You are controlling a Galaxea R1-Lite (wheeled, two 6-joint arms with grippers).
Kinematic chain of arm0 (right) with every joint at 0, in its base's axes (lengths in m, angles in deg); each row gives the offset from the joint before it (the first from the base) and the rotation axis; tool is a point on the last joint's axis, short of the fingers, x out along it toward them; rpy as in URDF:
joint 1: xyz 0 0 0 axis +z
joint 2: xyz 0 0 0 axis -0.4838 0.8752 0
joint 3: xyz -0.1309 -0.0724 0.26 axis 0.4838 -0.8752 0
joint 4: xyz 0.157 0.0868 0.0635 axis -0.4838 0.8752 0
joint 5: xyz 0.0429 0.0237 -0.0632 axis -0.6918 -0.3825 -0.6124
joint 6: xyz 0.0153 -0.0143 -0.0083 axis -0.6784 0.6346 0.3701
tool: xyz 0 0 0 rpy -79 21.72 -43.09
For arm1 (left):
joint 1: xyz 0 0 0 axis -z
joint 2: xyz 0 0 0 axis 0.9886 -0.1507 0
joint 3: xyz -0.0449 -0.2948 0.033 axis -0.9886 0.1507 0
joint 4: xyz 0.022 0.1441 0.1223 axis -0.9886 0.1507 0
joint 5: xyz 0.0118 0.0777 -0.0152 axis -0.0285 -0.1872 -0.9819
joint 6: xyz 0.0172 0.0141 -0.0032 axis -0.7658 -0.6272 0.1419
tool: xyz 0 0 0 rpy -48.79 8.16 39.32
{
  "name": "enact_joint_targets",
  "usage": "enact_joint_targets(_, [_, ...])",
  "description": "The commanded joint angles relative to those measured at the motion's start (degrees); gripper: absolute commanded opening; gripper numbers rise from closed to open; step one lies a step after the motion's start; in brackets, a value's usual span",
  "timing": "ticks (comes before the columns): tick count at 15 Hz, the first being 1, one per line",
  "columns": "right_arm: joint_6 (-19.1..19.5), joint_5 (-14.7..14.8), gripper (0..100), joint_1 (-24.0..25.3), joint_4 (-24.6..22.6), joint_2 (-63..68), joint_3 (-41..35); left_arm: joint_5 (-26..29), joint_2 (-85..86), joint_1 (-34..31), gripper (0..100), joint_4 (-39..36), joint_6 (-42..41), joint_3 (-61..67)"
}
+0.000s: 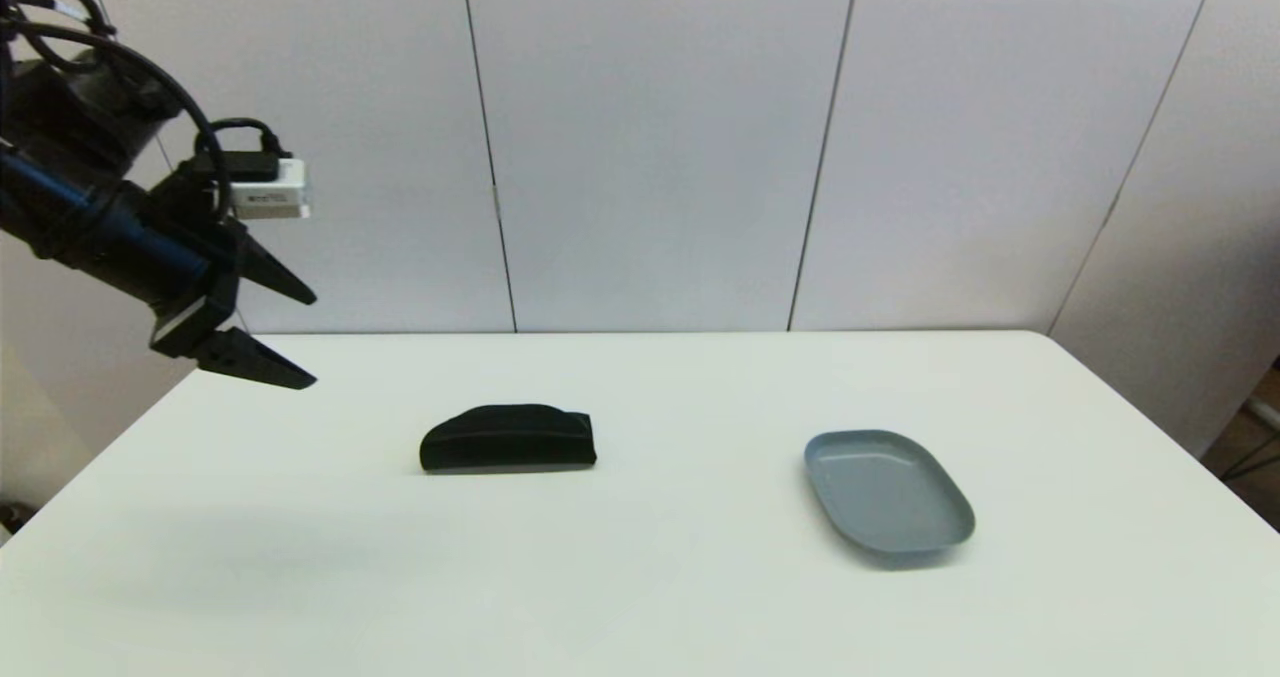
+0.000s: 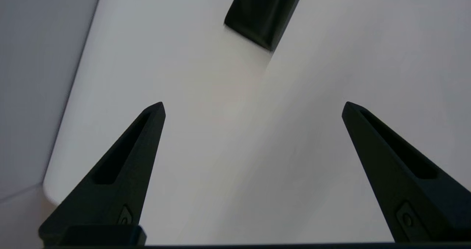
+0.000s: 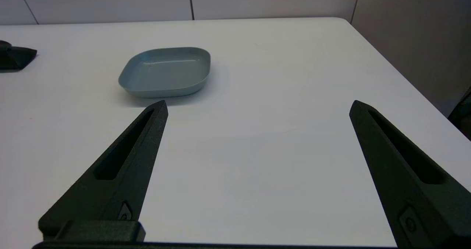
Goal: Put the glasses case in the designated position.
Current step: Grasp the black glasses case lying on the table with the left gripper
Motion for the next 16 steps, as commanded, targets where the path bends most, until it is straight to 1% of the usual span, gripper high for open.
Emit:
enact_joint_targets(1, [0.0,-0.07,100,0.03,-0.05,0.0,-0.01,0.3,-7.17,7.56,100,-1.6,0.49,0.02])
enact_joint_targets(4, [0.0,0.02,100,0.03,-0.05,0.0,-0.01,-0.05,-11.65,11.96,100,-1.96,2.16,0.11])
enact_joint_targets(7, [0.0,-0.07,100,0.03,-0.05,0.0,-0.01,-0.05,-15.87,14.68,100,-6.53,1.81,0.11])
enact_joint_targets(9, [0.0,0.02,100,-0.06,-0.05,0.0,-0.01,-0.22,-17.63,15.65,100,-7.32,1.89,0.11])
enact_joint_targets(11, [0.0,-0.07,100,0.03,-0.05,0.0,-0.01,-0.31,-18.95,15.56,100,-7.49,2.25,0.11])
enact_joint_targets(13, [0.0,0.02,100,0.03,-0.05,0.0,-0.01,-0.22,-20.18,15.39,100,-10.13,2.77,0.11])
enact_joint_targets(16, [0.0,-0.07,100,0.03,-0.05,0.0,-0.01,-0.22,-21.14,15.21,100,-10.48,2.77,0.11])
